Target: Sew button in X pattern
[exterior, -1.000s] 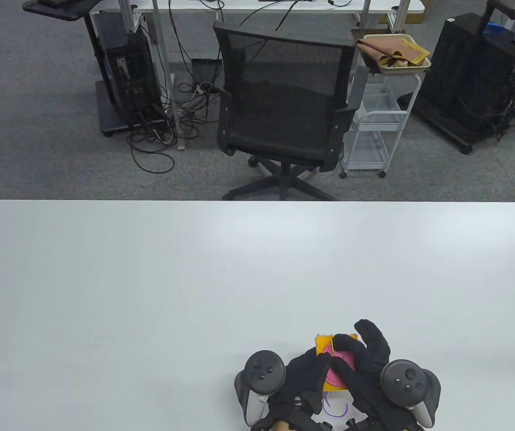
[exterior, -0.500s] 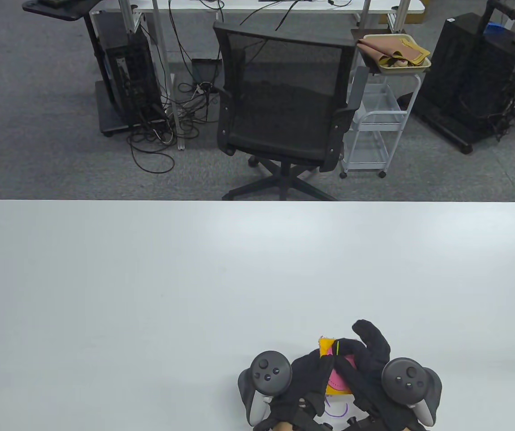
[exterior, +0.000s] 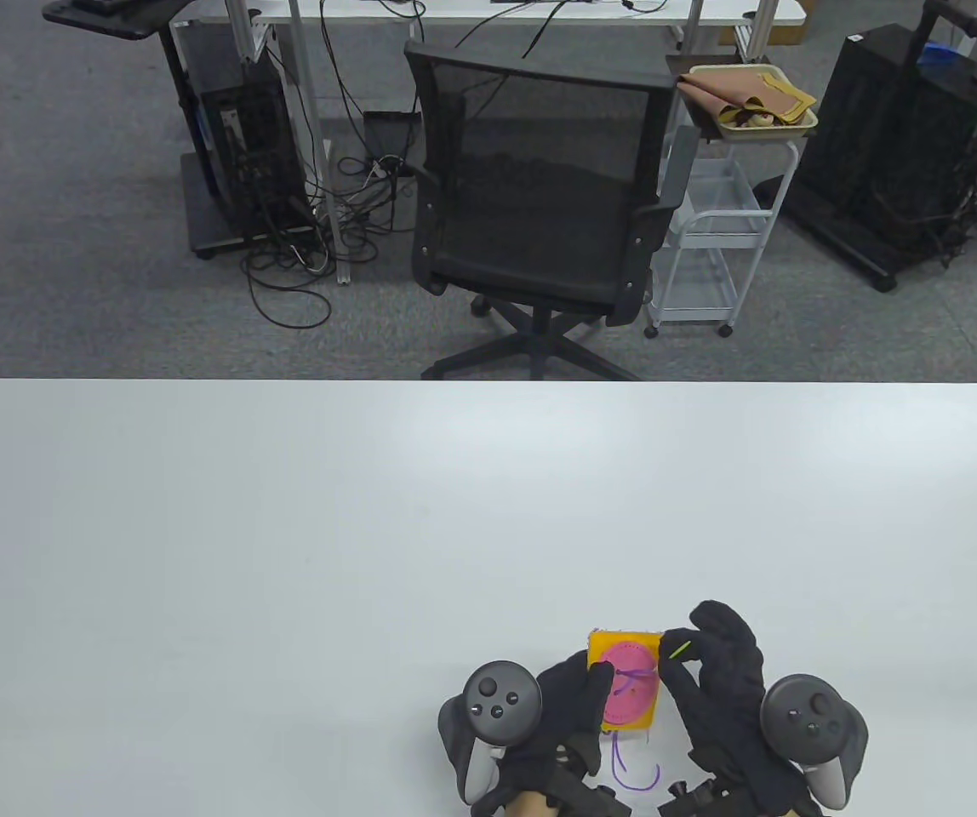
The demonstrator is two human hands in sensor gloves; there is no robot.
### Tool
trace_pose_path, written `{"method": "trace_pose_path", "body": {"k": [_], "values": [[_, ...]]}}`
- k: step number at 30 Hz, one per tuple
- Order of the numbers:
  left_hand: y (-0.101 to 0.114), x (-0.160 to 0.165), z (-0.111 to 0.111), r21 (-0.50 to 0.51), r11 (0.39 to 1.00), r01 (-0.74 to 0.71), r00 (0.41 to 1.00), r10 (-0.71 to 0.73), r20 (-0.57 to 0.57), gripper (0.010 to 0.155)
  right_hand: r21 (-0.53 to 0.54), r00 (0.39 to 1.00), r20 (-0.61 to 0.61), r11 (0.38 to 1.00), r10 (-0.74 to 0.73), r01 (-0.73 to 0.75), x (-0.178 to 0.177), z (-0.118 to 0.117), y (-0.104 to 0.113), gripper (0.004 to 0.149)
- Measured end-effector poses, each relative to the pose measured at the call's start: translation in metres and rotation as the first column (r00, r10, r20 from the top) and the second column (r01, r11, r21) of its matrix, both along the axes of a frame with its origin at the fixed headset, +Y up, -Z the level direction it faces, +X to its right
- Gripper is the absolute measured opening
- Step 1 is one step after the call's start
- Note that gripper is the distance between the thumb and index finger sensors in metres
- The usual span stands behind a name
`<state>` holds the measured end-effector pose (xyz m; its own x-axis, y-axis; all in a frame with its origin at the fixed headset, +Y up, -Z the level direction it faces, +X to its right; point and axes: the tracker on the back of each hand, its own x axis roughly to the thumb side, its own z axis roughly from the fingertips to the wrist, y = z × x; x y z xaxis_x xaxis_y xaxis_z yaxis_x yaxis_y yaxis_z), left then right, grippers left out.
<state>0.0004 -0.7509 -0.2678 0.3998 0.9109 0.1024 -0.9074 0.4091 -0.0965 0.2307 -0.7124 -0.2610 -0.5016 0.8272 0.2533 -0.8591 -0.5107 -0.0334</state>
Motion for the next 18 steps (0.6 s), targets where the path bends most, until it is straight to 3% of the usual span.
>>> {"method": "trace_pose_path", "body": {"k": [18], "values": [[0.001,-0.042,-0.005,0.021,0.999,-0.05,0.983,0.053,-0.174,0.047,-0.034,0.963,0.109,0.967,-0.246,0.251,0.05,-0.007,0.015,0.04]]}}
